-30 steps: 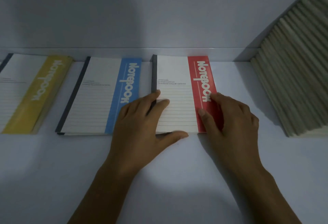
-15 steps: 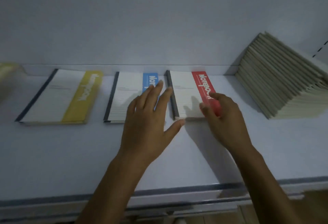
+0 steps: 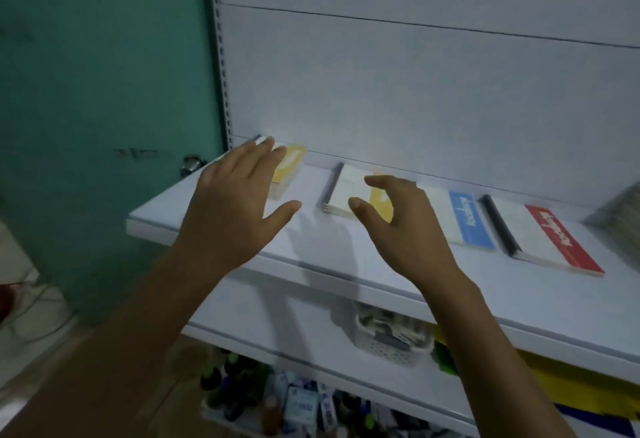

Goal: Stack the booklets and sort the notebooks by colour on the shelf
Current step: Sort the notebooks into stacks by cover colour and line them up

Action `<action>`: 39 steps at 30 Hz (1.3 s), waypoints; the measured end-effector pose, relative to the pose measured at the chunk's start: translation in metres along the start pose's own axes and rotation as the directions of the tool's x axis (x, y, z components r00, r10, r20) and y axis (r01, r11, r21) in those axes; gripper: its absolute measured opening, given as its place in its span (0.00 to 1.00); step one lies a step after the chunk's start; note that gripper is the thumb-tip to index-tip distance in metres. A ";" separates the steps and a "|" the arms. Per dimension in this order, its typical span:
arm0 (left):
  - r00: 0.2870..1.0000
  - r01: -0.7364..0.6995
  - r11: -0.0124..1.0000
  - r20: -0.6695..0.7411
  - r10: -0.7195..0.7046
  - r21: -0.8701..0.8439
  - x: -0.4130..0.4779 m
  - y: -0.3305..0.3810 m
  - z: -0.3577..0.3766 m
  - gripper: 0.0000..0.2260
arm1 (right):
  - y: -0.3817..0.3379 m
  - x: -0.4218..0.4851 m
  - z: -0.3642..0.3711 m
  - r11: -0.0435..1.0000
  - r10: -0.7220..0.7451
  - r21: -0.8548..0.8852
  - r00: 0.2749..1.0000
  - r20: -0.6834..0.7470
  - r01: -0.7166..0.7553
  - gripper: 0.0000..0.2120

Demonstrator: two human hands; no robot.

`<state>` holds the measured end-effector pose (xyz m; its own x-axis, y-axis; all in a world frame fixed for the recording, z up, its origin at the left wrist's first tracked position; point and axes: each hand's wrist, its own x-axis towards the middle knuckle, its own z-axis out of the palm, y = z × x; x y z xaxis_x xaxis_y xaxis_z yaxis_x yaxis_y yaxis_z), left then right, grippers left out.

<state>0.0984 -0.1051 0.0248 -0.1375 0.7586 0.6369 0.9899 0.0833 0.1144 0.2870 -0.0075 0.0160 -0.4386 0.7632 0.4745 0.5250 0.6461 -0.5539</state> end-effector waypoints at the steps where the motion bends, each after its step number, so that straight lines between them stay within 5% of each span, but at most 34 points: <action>1: 0.999 0.031 1.000 -0.009 -0.031 -0.006 -0.007 -0.010 -0.007 0.29 | -0.009 0.000 0.008 1.000 -0.019 0.001 1.000 -0.002 0.019 0.21; 7: 0.987 0.157 0.986 0.054 -0.154 -0.055 -0.046 -0.061 0.003 0.30 | -0.029 0.011 0.066 0.996 -0.062 0.071 0.988 0.142 0.053 0.21; 12: 0.934 0.322 0.944 0.188 -0.304 -0.070 -0.049 -0.101 0.034 0.31 | -0.029 0.050 0.119 0.939 0.111 0.298 0.970 0.218 -0.174 0.20; 18: 0.932 0.290 0.956 0.240 -0.273 -0.039 -0.005 -0.131 0.071 0.31 | -0.011 0.096 0.185 0.777 0.342 0.455 0.899 0.274 -0.435 0.24; 25: 0.938 0.286 0.953 0.235 -0.256 -0.104 0.052 -0.174 0.108 0.31 | 0.002 0.164 0.220 0.586 0.476 0.608 0.835 0.277 -0.536 0.33; 28: 0.947 0.284 0.938 0.212 -0.242 -0.197 0.068 -0.183 0.123 0.31 | 0.005 0.166 0.231 0.549 0.491 0.627 0.821 0.292 -0.552 0.30; 31: 0.914 0.400 0.820 0.248 -0.322 -0.410 0.089 -0.198 0.135 0.36 | 0.012 0.161 0.234 0.502 0.503 0.709 0.834 0.227 -0.496 0.14; 36: 0.780 0.625 0.468 0.474 -0.409 -0.625 0.112 -0.231 0.159 0.45 | 0.015 0.165 0.234 0.492 0.632 0.709 0.767 0.108 -0.505 0.08; 39: 0.756 0.652 0.404 0.583 -0.296 -0.641 0.104 -0.237 0.179 0.31 | 0.001 0.163 0.243 0.575 0.624 0.649 0.780 0.045 -0.498 0.10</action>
<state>-0.1447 0.0693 -0.0723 -0.3774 0.9260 0.0032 0.2887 0.1144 0.9506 0.0390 0.1186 -0.0732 -0.0474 0.9989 -0.0063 0.0467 -0.0041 -0.9989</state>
